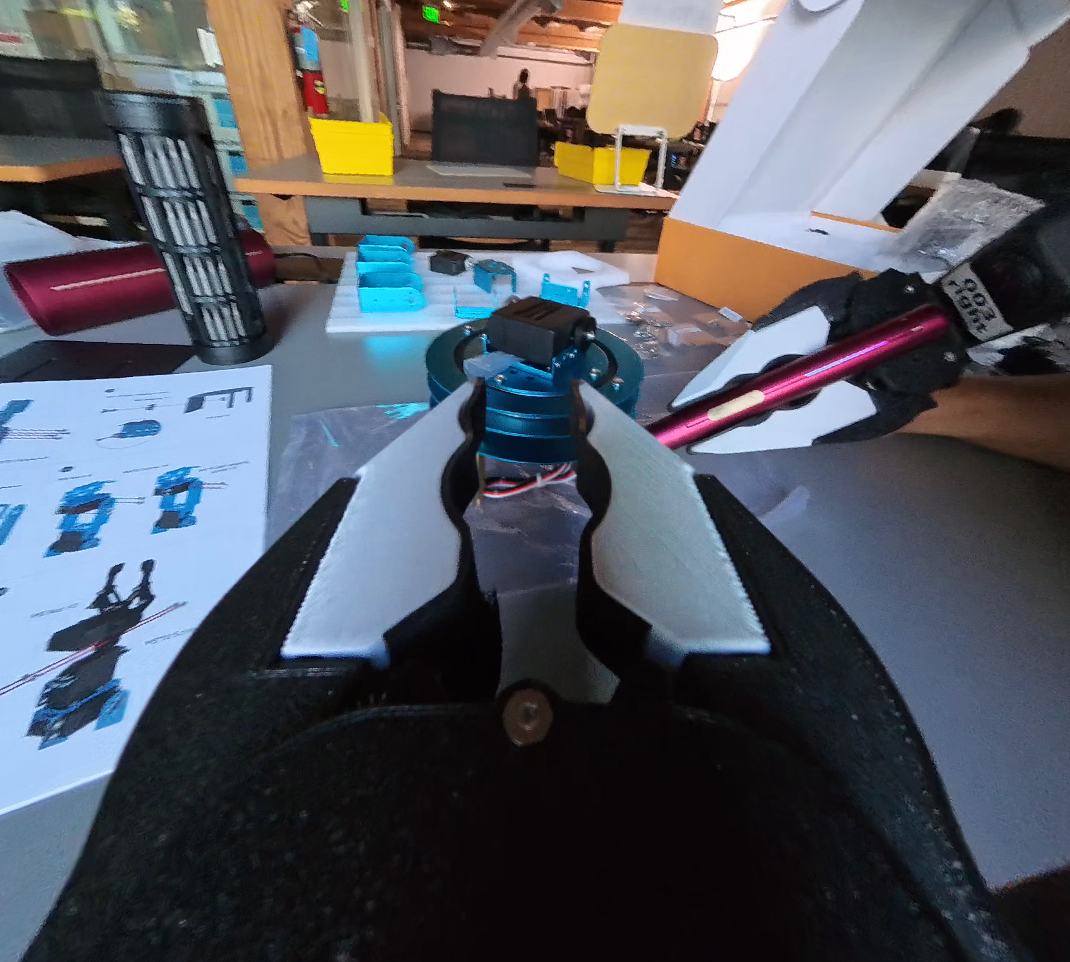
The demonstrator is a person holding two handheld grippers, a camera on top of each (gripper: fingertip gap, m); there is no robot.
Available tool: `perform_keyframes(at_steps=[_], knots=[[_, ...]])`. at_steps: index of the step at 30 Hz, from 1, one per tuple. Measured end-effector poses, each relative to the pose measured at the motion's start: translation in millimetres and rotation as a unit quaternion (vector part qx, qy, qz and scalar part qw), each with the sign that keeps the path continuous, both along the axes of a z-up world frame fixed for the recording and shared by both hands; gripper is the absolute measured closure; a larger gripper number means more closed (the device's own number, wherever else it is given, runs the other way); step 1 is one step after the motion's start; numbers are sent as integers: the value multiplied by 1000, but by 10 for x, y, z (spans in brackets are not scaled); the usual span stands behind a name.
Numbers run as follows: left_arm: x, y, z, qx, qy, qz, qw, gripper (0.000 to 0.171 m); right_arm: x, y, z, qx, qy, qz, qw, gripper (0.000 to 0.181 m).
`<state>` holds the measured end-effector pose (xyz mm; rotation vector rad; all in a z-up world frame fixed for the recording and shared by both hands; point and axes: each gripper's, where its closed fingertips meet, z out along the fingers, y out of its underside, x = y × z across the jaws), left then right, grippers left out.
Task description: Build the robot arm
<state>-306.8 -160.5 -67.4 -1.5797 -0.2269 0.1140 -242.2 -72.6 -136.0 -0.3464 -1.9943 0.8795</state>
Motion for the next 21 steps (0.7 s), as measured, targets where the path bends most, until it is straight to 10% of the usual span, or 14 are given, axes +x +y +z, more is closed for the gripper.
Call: perform_keyframes(at_steps=[21], knots=[[56, 33, -16, 22, -100, -73, 992, 143, -3, -4, -55, 9, -9, 2, 1000, 159]])
